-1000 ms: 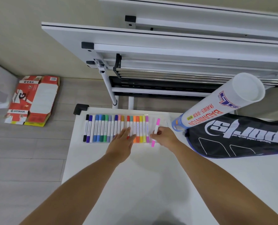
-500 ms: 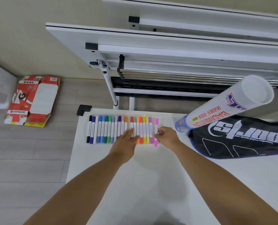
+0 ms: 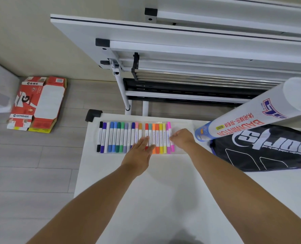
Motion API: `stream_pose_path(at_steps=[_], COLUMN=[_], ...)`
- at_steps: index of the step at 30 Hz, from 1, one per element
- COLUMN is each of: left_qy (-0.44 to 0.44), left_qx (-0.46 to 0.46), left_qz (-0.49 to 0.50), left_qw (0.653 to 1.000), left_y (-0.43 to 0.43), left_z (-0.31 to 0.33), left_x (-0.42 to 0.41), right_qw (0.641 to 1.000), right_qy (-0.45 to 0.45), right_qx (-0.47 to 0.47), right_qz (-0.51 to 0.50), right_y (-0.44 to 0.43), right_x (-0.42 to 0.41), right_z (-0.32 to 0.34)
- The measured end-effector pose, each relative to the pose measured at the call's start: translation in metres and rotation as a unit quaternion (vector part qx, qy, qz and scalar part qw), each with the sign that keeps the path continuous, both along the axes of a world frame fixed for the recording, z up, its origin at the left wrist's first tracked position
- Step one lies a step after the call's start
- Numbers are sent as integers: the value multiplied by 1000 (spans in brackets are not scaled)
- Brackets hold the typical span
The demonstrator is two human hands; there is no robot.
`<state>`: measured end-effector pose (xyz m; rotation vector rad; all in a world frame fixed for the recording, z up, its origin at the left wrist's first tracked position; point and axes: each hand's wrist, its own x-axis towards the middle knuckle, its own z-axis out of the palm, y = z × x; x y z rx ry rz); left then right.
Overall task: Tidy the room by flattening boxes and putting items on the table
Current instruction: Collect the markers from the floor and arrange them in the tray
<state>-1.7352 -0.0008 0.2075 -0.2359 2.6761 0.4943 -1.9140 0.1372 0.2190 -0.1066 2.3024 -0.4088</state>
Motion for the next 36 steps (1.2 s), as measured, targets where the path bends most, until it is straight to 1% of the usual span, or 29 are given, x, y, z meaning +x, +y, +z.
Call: stream_pose_path(at_steps=[2, 5, 9, 18, 25, 33, 36], left_qy=[2, 5, 7, 8, 19, 16, 28], left_qx=[3, 8, 8, 10, 2, -3, -7], left_qz=[3, 7, 3, 12, 7, 2, -1], left_qw=[1000, 1000, 1000, 1000, 1000, 1000, 1000], left_y=[1, 1, 1, 2, 1, 1, 1], left_z=[0, 1, 2, 0, -4, -3, -2], left_x=[1, 1, 0, 2, 4, 6, 7], right_qw=[1000, 999, 998, 998, 996, 997, 996], right_qy=[-11, -26, -20, -17, 14, 37, 83], right_qx=[22, 20, 17, 61, 84, 45, 43], right_qz=[1, -32, -54, -20, -28, -52, -2], right_y=[0, 2, 3, 3, 8, 9, 14], right_x=[-1, 1, 3, 0, -2, 15, 28], right_z=[-2, -5, -6, -9, -6, -3, -1])
